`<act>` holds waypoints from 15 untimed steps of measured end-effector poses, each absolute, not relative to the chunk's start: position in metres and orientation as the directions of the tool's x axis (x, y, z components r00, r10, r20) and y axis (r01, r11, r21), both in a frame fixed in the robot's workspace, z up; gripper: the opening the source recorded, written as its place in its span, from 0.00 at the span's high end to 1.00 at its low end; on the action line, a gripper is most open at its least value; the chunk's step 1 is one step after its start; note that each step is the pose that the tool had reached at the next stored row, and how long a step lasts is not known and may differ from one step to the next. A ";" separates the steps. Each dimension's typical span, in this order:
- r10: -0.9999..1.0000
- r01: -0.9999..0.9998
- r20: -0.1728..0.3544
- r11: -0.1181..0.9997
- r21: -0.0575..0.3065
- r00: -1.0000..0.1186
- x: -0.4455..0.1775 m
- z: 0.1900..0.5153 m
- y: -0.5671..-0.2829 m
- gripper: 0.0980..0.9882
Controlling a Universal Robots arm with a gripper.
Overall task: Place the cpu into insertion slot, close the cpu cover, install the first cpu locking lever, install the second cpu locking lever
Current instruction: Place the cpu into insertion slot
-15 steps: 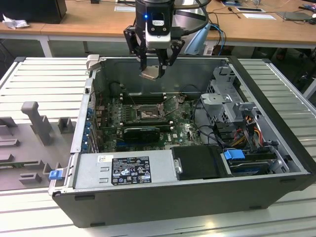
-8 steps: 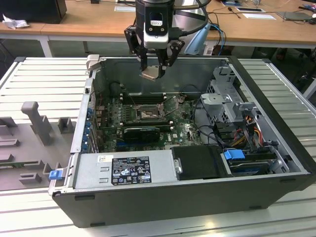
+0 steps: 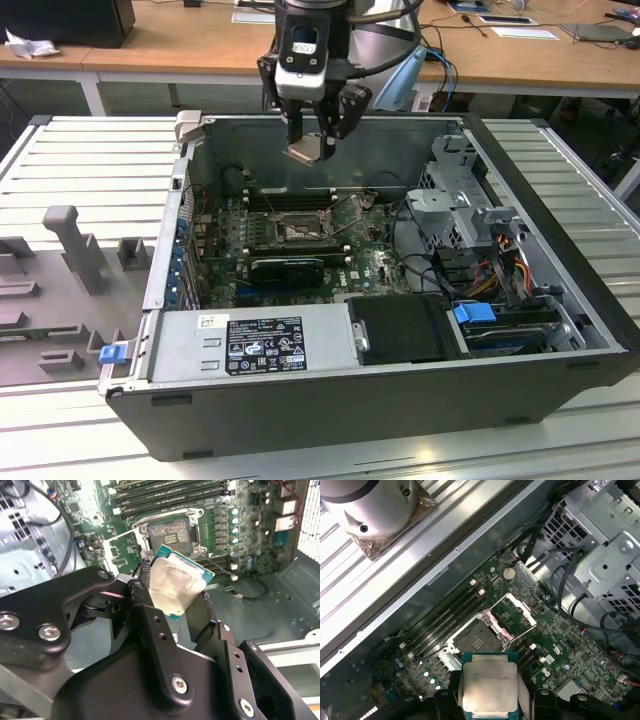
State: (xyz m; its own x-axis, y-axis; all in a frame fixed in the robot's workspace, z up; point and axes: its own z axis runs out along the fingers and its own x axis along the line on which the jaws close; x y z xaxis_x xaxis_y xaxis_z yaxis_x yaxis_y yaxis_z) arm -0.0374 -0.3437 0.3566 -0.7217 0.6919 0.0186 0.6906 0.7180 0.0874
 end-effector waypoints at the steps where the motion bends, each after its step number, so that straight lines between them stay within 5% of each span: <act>1: 0.712 0.710 0.019 0.698 0.087 -0.702 -0.037 0.356 -0.344 0.52; 15: 0.889 0.886 0.019 0.455 0.087 -0.458 -0.037 0.352 -0.344 0.52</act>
State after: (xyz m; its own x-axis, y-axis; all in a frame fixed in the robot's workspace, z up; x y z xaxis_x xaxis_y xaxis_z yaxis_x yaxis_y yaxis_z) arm -0.0374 -0.3437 0.3524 -0.4584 0.8886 0.0186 0.8861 0.4553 0.0874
